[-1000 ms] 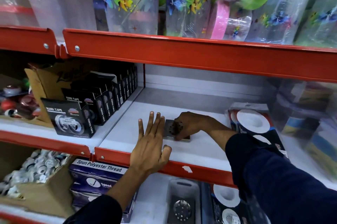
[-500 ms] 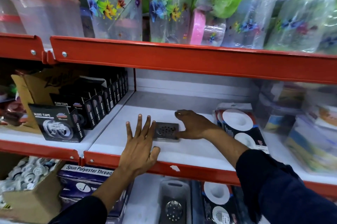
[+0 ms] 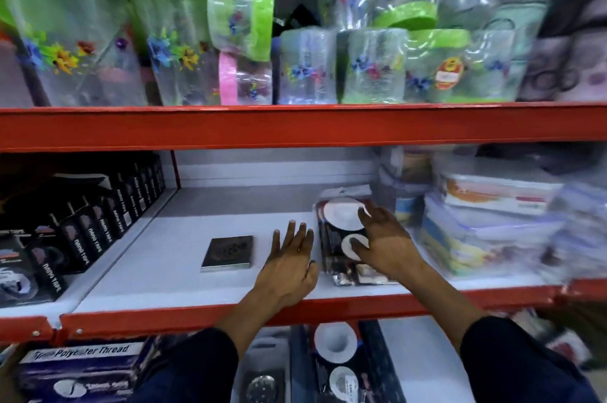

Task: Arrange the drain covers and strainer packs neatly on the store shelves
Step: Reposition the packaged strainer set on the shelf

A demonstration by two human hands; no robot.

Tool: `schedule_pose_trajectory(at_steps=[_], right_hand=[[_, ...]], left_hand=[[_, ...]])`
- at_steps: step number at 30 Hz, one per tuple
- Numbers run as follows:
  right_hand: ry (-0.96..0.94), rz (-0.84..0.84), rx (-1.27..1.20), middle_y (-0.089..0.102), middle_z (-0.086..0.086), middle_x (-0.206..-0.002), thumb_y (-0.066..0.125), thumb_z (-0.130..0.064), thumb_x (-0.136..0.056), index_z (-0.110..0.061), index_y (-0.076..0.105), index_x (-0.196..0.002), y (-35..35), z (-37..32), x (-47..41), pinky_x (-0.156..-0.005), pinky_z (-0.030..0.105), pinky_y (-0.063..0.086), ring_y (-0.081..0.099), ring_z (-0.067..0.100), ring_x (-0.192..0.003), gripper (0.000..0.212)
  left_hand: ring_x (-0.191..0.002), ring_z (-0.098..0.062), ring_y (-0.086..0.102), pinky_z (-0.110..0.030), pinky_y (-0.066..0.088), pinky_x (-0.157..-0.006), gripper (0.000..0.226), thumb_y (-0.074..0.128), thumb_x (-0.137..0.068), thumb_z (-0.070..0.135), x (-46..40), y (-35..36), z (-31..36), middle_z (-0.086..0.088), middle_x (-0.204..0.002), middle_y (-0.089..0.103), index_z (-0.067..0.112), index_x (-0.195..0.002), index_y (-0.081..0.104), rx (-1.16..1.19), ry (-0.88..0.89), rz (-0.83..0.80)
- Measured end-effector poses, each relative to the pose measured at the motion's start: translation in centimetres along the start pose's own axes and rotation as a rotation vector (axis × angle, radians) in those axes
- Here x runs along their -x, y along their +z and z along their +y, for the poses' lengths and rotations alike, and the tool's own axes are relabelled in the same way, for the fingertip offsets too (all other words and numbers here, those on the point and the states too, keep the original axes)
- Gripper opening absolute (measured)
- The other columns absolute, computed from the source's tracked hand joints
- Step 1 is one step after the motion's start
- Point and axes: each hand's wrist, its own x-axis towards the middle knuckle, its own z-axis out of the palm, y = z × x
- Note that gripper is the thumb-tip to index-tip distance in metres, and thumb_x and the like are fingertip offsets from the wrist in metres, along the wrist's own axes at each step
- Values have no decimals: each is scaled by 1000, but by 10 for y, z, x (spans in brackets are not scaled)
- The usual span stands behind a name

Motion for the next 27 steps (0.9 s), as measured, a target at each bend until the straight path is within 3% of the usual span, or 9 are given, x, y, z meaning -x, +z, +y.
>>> schedule_pose_trajectory(at_steps=[4,7,9,12,15,19,21,24,27], right_hand=[[302,-97,-134,58,22,-125,56,-37,-91,-4,46,-132,9,25,12,-87,44,52,57,41,-112,53],[391,-78,-351,68,20,-94,58,-30,-91,-6,54,-96,15,37,16,-67,42,57,67,39,-84,25],[404,-34,-381,69,20,-94,61,-25,-90,-5,57,-91,17,41,15,-67,39,55,67,39,-86,21],[393,14,-448,71,22,-104,67,-16,-87,2,66,-103,11,37,7,-80,41,55,66,39,-96,24],[443,-19,-532,70,20,-111,67,-13,-88,1,66,-109,8,34,-5,-89,36,54,66,35,-101,25],[499,-113,-526,68,19,-115,68,-25,-90,-2,63,-113,7,34,-5,-79,32,52,64,32,-103,33],[505,-160,-518,69,16,-117,68,-29,-89,-7,63,-113,8,35,-2,-76,28,48,63,31,-108,33],[488,-151,-525,72,15,-108,71,-32,-85,-13,58,-89,11,39,-1,-69,27,45,65,30,-102,23],[456,-155,-509,72,15,-107,75,-32,-82,-2,66,-96,10,39,3,-81,34,53,66,30,-102,34]], left_hand=[[-146,-37,32,-48,28,-120,59,26,-101,45,-17,5,30,-25,-147,48,5,-141,45,271,-116,39],[-94,-33,68,-45,55,-86,68,24,-90,69,-31,12,38,-15,-93,74,15,-90,65,493,-263,106],[-86,-28,70,-44,58,-81,46,48,-89,56,-37,9,42,-10,-90,77,15,-88,69,568,-311,152],[-94,-25,72,-33,58,-87,21,69,-86,26,-43,0,48,-9,-102,78,10,-99,73,649,-362,243],[-104,-24,71,-22,50,-90,25,71,-86,20,-49,-2,46,-10,-111,76,7,-108,72,692,-409,263],[-116,-22,65,-18,43,-92,41,74,-84,25,-53,4,39,-9,-127,68,14,-123,65,710,-465,175],[-112,-22,68,-20,47,-91,42,76,-82,25,-54,6,38,-8,-124,70,16,-122,65,747,-491,153],[-102,-23,70,-30,55,-93,40,81,-76,18,-53,6,33,-12,-114,74,15,-114,67,872,-525,164],[-94,-22,70,-33,58,-88,43,84,-71,13,-46,5,25,-13,-108,75,15,-110,68,942,-540,163]])
